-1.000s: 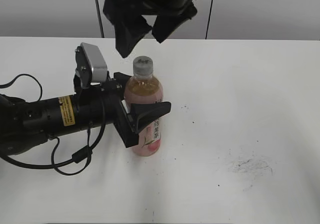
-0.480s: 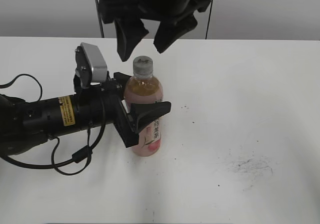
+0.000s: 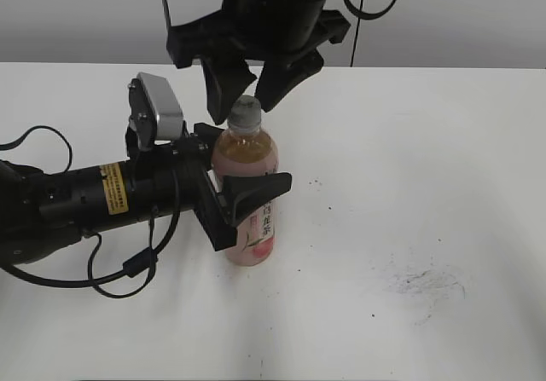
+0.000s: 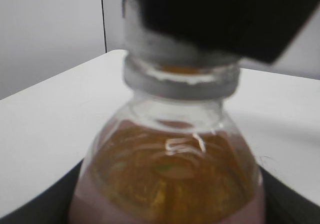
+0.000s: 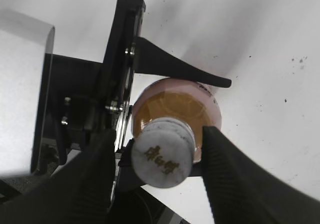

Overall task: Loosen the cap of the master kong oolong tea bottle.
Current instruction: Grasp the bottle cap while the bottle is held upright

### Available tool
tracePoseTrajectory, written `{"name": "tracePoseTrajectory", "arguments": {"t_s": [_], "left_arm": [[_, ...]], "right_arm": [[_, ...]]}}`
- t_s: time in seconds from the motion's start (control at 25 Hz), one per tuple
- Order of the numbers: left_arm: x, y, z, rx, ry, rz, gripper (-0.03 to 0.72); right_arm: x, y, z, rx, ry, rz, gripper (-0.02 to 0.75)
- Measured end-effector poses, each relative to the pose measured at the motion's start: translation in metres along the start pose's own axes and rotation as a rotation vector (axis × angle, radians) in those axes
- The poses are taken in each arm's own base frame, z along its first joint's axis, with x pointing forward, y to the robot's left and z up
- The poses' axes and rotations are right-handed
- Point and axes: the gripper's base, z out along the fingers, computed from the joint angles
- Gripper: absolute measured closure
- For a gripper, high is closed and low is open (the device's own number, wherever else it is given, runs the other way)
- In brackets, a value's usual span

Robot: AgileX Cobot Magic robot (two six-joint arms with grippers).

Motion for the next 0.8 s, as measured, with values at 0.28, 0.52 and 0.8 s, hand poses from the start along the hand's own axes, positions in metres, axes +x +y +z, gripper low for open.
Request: {"name": "tracePoseTrajectory", "arguments": {"t_s": [0.28, 0.52, 0.8], "left_arm": [[0.0000, 0.0001, 0.0000, -0.001, 0.000, 0.000, 0.243], [0.0000, 0.0002, 0.0000, -0.002, 0.000, -0.003, 0.243], [0.0000, 0.0002, 0.0000, -0.002, 0.000, -0.003, 0.243]], "right_arm": [[0.0001, -0.0003, 0.0002, 0.003, 0.001, -0.063, 0.444], [0.0001, -0.0001, 0.0002, 0.001, 0.001, -0.177, 0.465], [0.0001, 0.0001, 0.0001, -0.005, -0.001, -0.582, 0.465]]}}
